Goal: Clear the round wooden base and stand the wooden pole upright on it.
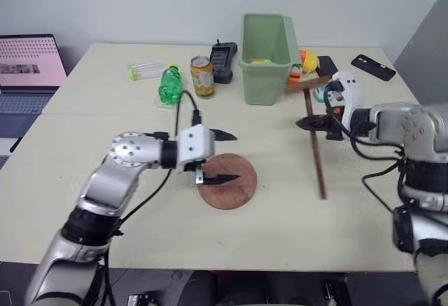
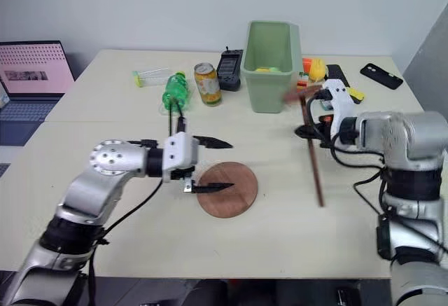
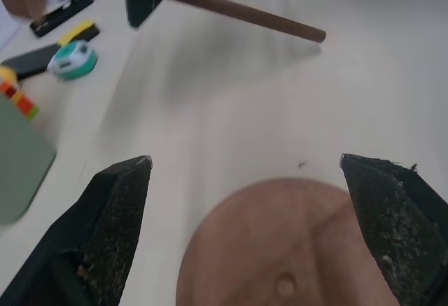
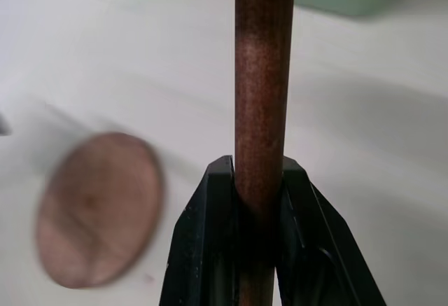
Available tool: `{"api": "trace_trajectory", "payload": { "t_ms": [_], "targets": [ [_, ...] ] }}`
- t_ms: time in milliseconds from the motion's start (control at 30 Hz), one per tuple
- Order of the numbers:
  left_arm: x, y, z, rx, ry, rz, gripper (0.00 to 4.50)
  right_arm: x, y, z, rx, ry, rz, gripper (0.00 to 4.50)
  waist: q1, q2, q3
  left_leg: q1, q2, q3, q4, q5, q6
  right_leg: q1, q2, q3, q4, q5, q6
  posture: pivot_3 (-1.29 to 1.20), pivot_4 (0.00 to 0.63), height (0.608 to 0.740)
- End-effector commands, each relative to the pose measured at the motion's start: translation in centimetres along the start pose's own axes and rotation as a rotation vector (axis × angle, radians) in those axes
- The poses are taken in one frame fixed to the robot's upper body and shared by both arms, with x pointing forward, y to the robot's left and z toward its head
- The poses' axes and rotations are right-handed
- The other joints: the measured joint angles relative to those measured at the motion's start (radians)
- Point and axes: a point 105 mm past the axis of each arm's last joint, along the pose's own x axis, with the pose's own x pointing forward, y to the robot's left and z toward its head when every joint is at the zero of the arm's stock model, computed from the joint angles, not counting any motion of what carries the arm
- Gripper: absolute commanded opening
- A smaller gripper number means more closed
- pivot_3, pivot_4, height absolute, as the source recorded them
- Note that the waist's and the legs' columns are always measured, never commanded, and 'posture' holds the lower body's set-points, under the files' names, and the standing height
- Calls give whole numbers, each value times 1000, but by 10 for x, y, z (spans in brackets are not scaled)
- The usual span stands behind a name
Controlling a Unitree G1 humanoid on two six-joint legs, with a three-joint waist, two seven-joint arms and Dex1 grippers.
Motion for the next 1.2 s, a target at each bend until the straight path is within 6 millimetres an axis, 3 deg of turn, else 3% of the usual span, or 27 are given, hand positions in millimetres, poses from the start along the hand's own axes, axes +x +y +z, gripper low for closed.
{"api": "trace_trajectory", "payload": {
  "t_ms": [33, 167, 333, 567, 800, 1200],
  "targets": [
    [-43, 0, -7, -65, 69, 116, 4500, -11, 52, 27, -251, -257, 118, 258, -2, 1, 0, 0, 0, 0, 0, 0, 0, -1, 0, 0, 0, 0, 0, 0, 150, 740],
    [-66, -13, -19, -134, 136, 137, 4500, -6, 75, 40, -390, -419, 152, 258, 0, 1, 1, -1, -1, 0, 1, 0, 0, -2, -1, 0, 1, 0, 0, 0, 150, 740],
    [-77, -25, -36, -115, 227, 131, 4500, 6, 102, 49, -434, -592, 234, 258, 6, 2, 2, 4, -3, 1, 0, 0, 0, 2, 0, -1, 0, 0, 0, 0, 150, 740],
    [-67, -25, -33, -87, 200, 136, 4500, 38, 142, 26, -397, -673, 431, 258, 1, 2, 2, 7, -1, 3, -2, 0, 0, 3, -1, 0, 0, 0, 0, 0, 150, 740],
    [-61, -33, -28, -98, 169, 88, 4500, 50, 141, 5, -402, -646, 442, 258, 2, 2, 2, 7, -1, 3, -2, 0, 0, 3, -1, 0, 0, 0, 0, 0, 150, 740],
    [-58, -33, -29, -95, 169, 46, 4500, 58, 131, 1, -398, -602, 416, 258, 3, 2, 2, 7, -1, 3, -2, 0, 0, 3, 0, 0, 0, 0, 0, 0, 150, 740]
  ]
}}
